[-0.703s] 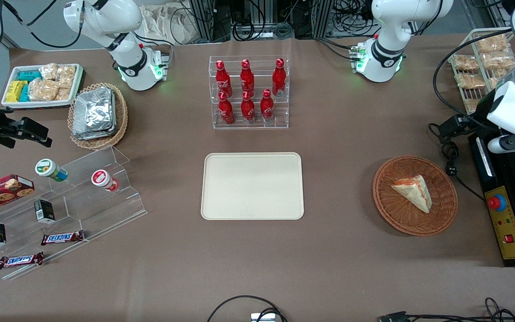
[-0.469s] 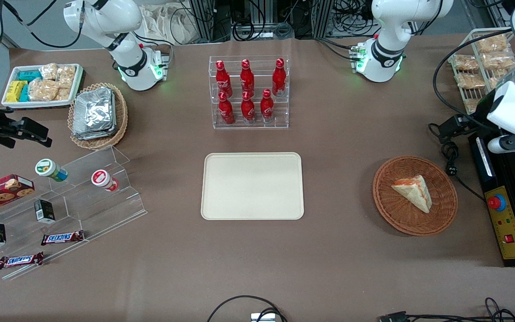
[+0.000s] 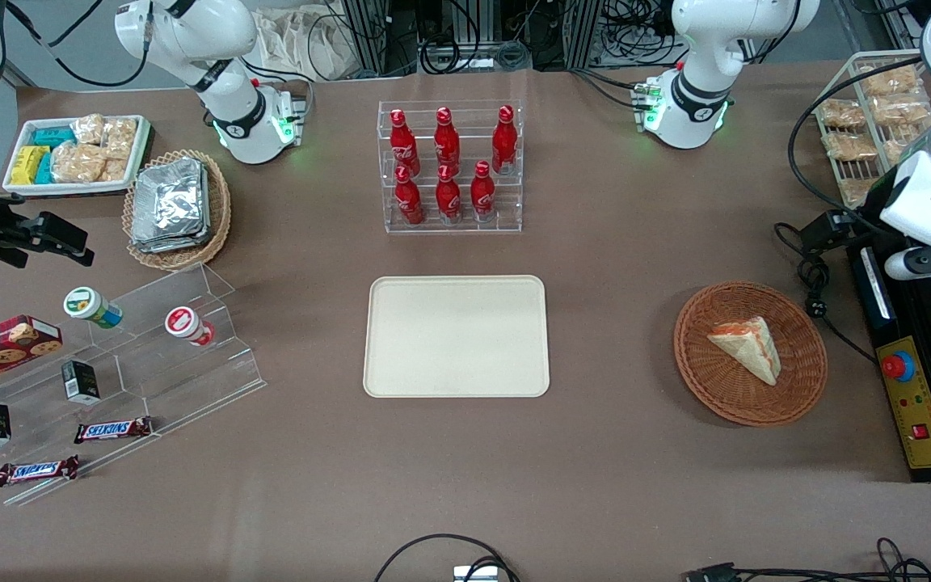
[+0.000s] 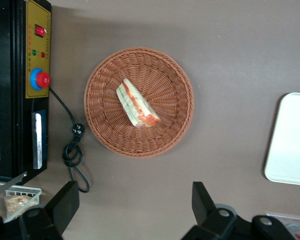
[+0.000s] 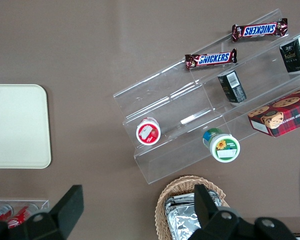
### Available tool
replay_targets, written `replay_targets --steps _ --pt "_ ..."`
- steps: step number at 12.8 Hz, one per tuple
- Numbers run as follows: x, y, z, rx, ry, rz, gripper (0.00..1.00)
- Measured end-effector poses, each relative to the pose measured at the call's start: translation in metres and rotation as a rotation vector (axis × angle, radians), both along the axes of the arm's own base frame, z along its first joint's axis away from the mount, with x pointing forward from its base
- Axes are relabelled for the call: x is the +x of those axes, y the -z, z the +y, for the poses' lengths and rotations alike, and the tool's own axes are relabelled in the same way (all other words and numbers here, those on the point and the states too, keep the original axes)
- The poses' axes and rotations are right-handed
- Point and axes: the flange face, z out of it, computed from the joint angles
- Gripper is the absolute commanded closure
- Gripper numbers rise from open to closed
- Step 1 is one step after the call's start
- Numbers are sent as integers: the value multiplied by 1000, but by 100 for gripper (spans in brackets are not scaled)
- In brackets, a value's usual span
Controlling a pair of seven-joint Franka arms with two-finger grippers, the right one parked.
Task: Place sandwich from basket to tray
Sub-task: 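Move the left gripper toward the wicker basket holding the sandwich, then lower the open left gripper over the wrapped sandwich in the basket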
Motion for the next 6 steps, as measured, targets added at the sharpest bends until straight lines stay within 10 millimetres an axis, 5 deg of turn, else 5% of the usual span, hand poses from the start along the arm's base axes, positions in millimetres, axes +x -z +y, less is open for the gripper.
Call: replay_targets --steps 6 --pt "41 84 -2 -4 -206 -25 0"
